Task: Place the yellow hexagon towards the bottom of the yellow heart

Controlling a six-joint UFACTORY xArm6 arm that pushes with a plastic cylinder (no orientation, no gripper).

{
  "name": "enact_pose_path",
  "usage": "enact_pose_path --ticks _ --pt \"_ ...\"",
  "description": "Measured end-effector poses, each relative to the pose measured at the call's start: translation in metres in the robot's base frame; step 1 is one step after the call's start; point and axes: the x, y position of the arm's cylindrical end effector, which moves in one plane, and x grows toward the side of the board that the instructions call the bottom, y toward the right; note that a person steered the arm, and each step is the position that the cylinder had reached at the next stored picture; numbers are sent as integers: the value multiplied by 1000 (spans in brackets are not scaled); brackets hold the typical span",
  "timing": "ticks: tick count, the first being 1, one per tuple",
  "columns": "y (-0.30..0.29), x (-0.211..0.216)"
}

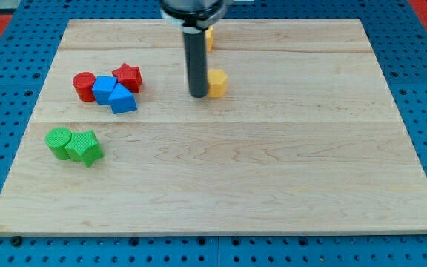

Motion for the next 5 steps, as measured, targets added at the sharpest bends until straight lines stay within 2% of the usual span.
enact_pose_path --ticks 2,3,4,5 --pt "87 19" --pt "77 -18" --pt "38 -45" --pt "34 -30"
